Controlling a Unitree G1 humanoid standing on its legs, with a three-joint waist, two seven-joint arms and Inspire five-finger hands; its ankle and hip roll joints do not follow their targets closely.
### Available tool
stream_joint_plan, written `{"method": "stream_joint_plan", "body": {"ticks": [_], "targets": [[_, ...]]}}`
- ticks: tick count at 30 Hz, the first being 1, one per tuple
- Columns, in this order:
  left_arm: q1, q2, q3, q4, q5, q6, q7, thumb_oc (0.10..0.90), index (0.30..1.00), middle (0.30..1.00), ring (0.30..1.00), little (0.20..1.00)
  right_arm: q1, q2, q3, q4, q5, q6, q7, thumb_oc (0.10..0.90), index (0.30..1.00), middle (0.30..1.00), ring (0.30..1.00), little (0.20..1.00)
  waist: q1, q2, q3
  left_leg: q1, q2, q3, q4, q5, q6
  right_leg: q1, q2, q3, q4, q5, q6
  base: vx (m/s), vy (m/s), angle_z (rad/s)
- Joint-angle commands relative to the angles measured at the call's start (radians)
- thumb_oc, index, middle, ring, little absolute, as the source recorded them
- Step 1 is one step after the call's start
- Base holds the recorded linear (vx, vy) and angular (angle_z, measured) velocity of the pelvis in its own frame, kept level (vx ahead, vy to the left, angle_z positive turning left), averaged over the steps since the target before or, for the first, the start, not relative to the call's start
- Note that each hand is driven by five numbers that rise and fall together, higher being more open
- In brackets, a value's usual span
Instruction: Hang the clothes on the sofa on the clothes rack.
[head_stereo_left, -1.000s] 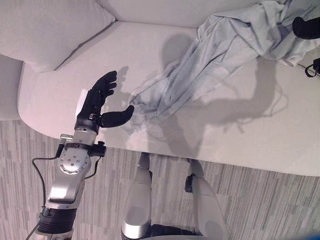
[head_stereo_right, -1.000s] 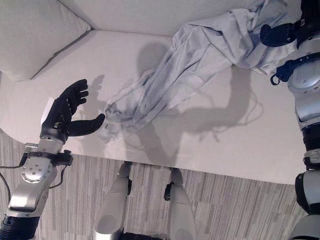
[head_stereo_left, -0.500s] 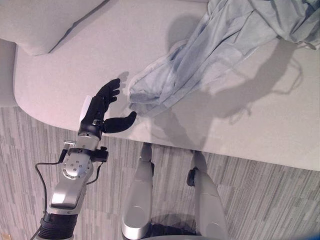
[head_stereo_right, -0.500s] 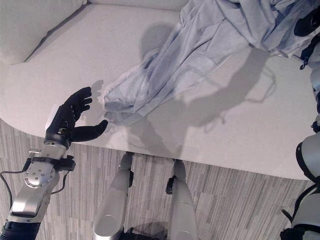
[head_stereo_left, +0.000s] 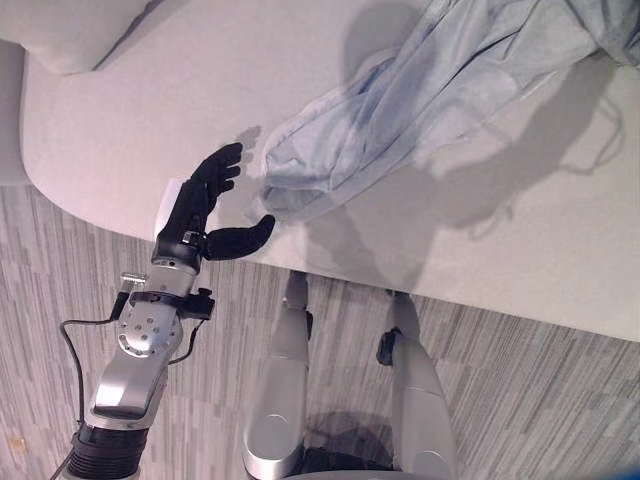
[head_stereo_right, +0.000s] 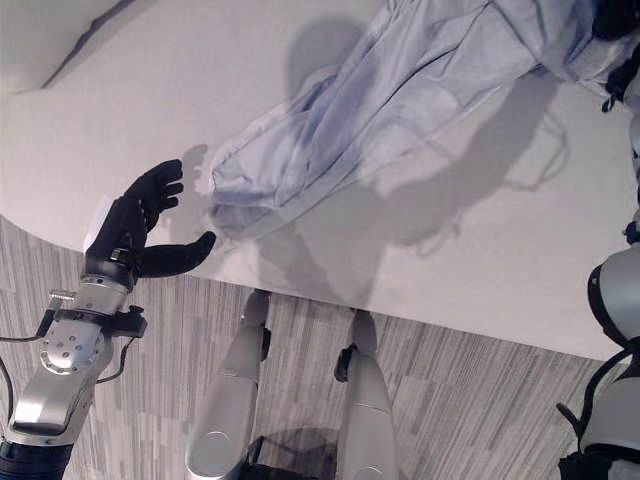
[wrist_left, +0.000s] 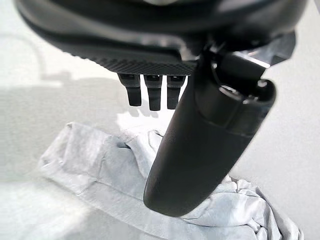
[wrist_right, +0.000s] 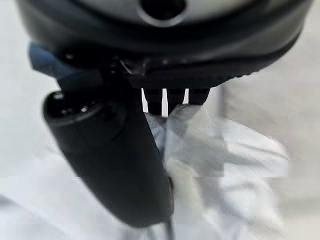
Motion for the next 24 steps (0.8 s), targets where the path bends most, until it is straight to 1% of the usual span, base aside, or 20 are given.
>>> {"method": "stream_joint_plan", "body": {"ticks": [1,4,5,6,7,8,9,10,11,12,13,14,15,16,17,19,20,21,22,24], "targets": [[0.058,0.056,0.068,-0.208,0.040,-0.081,0.034,0.800,0.900,0.900,0.900,0.900,0.015,-0.066,0.022,-0.002,0.037,0.011,-0.013,0.400,0.300,0.300,0.300,0.300,-0.013,0.020,-0.017,0.130,0.044,0.015,-0.188,-0.059,0.058,0.067,-0.092,0.074,0.011,-0.131,0.003,-0.01,-0.019,0.05],[0.065,0.046,0.095,-0.206,0.046,-0.078,0.035,0.800,0.900,0.900,0.900,0.900,0.242,-0.072,-0.167,-0.135,0.035,0.013,-0.006,0.400,0.300,0.300,0.300,0.300,-0.023,0.010,-0.017,0.151,0.044,0.021,-0.188,-0.068,0.060,0.083,-0.089,0.073,0.011,-0.134,-0.001,0.00,-0.016,-0.03],[0.067,0.042,0.112,-0.205,0.051,-0.077,0.035,0.800,0.900,0.900,0.900,0.900,0.336,-0.080,-0.250,-0.215,0.028,0.013,-0.007,0.400,0.300,0.300,0.300,0.300,-0.031,0.004,-0.017,0.157,0.042,0.024,-0.188,-0.068,0.061,0.089,-0.090,0.070,0.011,-0.136,-0.001,0.00,0.000,0.00],[0.056,0.052,0.127,-0.198,0.059,-0.076,0.035,0.800,0.900,0.900,0.900,0.900,0.429,-0.077,-0.350,-0.303,0.025,0.012,-0.012,0.400,0.300,0.300,0.300,0.300,-0.037,-0.007,-0.017,0.156,0.037,0.024,-0.188,-0.064,0.062,0.087,-0.094,0.068,0.011,-0.133,0.000,-0.01,-0.042,-0.04],[0.048,0.067,0.155,-0.195,0.077,-0.078,0.038,0.800,0.900,0.900,0.900,0.900,0.604,-0.073,-0.507,-0.449,0.007,0.010,-0.017,0.400,0.300,0.300,0.300,0.300,-0.053,-0.013,-0.017,0.180,0.038,0.031,-0.188,-0.074,0.061,0.107,-0.096,0.063,0.011,-0.139,-0.001,-0.02,-0.028,-0.05],[0.042,0.071,0.153,-0.195,0.077,-0.078,0.038,0.800,0.900,0.900,0.900,0.900,0.616,-0.075,-0.523,-0.456,0.004,0.012,-0.018,0.400,0.300,0.300,0.300,0.300,-0.051,-0.016,-0.017,0.172,0.034,0.028,-0.188,-0.067,0.062,0.100,-0.099,0.062,0.011,-0.136,0.000,0.01,-0.051,-0.03],[0.017,0.086,0.181,-0.178,0.093,-0.080,0.047,0.800,0.900,0.900,0.900,0.900,0.822,-0.026,-0.715,-0.636,-0.008,0.008,-0.024,0.400,0.300,0.300,0.300,0.300,-0.070,-0.024,-0.017,0.198,0.034,0.035,-0.188,-0.078,0.061,0.120,-0.100,0.062,0.011,-0.143,-0.001,0.01,-0.037,-0.04],[-0.010,0.104,0.187,-0.167,0.107,-0.081,0.054,0.800,0.900,0.900,0.900,0.900,0.913,0.007,-0.808,-0.705,-0.010,0.005,-0.029,0.400,0.300,0.300,0.300,0.300,-0.078,-0.030,-0.017,0.211,0.032,0.037,-0.188,-0.080,0.062,0.129,-0.102,0.060,0.011,-0.146,-0.002,0.00,-0.037,-0.05],[-0.017,0.108,0.184,-0.165,0.107,-0.081,0.054,0.800,0.900,0.900,0.900,0.900,0.924,0.008,-0.824,-0.712,-0.012,0.008,-0.028,0.400,0.300,0.300,0.300,0.300,-0.076,-0.032,-0.017,0.203,0.029,0.035,-0.188,-0.073,0.063,0.122,-0.105,0.059,0.011,-0.142,-0.001,0.01,-0.037,-0.07],[-0.070,0.142,0.195,-0.140,0.139,-0.084,0.071,0.800,0.900,0.900,0.900,0.900,1.062,0.075,-0.948,-0.855,-0.031,0.000,-0.031,0.400,0.300,0.300,0.300,0.300,-0.090,-0.039,-0.017,0.231,0.031,0.038,-0.188,-0.084,0.061,0.142,-0.106,0.056,0.011,-0.150,-0.001,0.01,-0.041,-0.07],[-0.100,0.157,0.194,-0.122,0.150,-0.086,0.080,0.800,0.900,0.900,0.900,0.900,1.122,0.108,-1.007,-0.915,-0.036,-0.003,-0.033,0.400,0.300,0.300,0.300,0.300,-0.098,-0.044,-0.017,0.243,0.030,0.038,-0.188,-0.086,0.061,0.152,-0.107,0.054,0.011,-0.153,-0.002,0.02,-0.057,-0.05],[-0.153,0.175,0.178,-0.096,0.160,-0.088,0.093,0.800,0.900,0.900,0.900,0.900,1.168,0.145,-1.056,-0.991,-0.042,-0.007,-0.033,0.400,0.300,0.300,0.300,0.300,-0.106,-0.049,-0.017,0.254,0.030,0.038,-0.188,-0.087,0.061,0.159,-0.107,0.053,0.011,-0.156,-0.003,-0.02,-0.023,-0.04],[-0.161,0.178,0.175,-0.093,0.159,-0.089,0.094,0.800,0.900,0.900,0.900,0.900,1.173,0.147,-1.066,-0.997,-0.044,-0.004,-0.033,0.400,0.300,0.300,0.300,0.300,-0.104,-0.051,-0.017,0.244,0.026,0.036,-0.188,-0.080,0.062,0.151,-0.110,0.053,0.011,-0.151,-0.002,0.00,0.000,0.00],[-0.238,0.195,0.139,-0.060,0.177,-0.089,0.104,0.800,0.900,0.900,0.900,0.900,1.228,0.221,-1.131,-1.078,-0.027,-0.013,-0.033,0.400,0.300,0.300,0.300,0.300,-0.120,-0.062,-0.017,0.264,0.024,0.038,-0.188,-0.085,0.062,0.164,-0.111,0.051,0.011,-0.155,-0.005,-0.03,-0.008,-0.03],[-0.241,0.196,0.138,-0.059,0.177,-0.089,0.104,0.800,0.900,0.900,0.900,0.900,1.228,0.221,-1.133,-1.079,-0.028,-0.013,-0.033,0.400,0.300,0.300,0.300,0.300,-0.120,-0.062,-0.017,0.262,0.023,0.037,-0.188,-0.083,0.062,0.162,-0.112,0.050,0.011,-0.154,-0.005,-0.01,-0.024,-0.06],[-0.309,0.205,0.091,-0.029,0.190,-0.091,0.111,0.800,0.900,0.900,0.900,0.900,1.298,0.306,-1.183,-1.197,-0.023,-0.015,-0.014,0.400,0.300,0.300,0.300,0.300,-0.140,-0.076,-0.017,0.288,0.023,0.043,-0.188,-0.087,0.062,0.180,-0.114,0.047,0.011,-0.159,-0.007,-0.02,-0.019,-0.07],[-0.354,0.209,0.057,0.001,0.192,-0.091,0.116,0.800,0.900,0.900,0.900,0.900,1.317,0.339,-1.201,-1.220,-0.013,-0.020,-0.012,0.400,0.300,0.300,0.300,0.300,-0.150,-0.083,-0.017,0.300,0.020,0.046,-0.188,-0.089,0.065,0.188,-0.114,0.047,0.011,-0.161,-0.010,0.00,0.000,0.00],[-0.400,0.209,0.022,0.034,0.200,-0.085,0.116,0.800,0.900,0.900,0.900,0.900,1.352,0.396,-1.220,-1.253,-0.011,-0.019,-0.002,0.400,0.300,0.300,0.300,0.300,-0.171,-0.096,-0.017,0.316,0.017,0.048,-0.188,-0.089,0.067,0.197,-0.116,0.044,0.011,-0.163,-0.012,0.00,0.000,0.00],[-0.403,0.210,0.018,0.037,0.200,-0.086,0.117,0.800,0.900,0.900,0.900,0.900,1.356,0.399,-1.223,-1.256,-0.012,-0.017,-0.001,0.400,0.300,0.300,0.300,0.300,-0.169,-0.097,-0.017,0.316,0.016,0.048,-0.188,-0.089,0.067,0.198,-0.117,0.044,0.011,-0.164,-0.012,0.00,0.000,0.00],[-0.472,0.218,-0.044,0.087,0.208,-0.084,0.115,0.800,0.900,0.900,0.900,0.900,1.405,0.460,-1.259,-1.290,-0.017,-0.013,0.007,0.400,0.300,0.300,0.300,0.300,-0.195,-0.113,-0.017,0.342,0.016,0.052,-0.188,-0.092,0.069,0.211,-0.119,0.042,0.011,-0.166,-0.014,-0.02,-0.023,-0.08]]}}
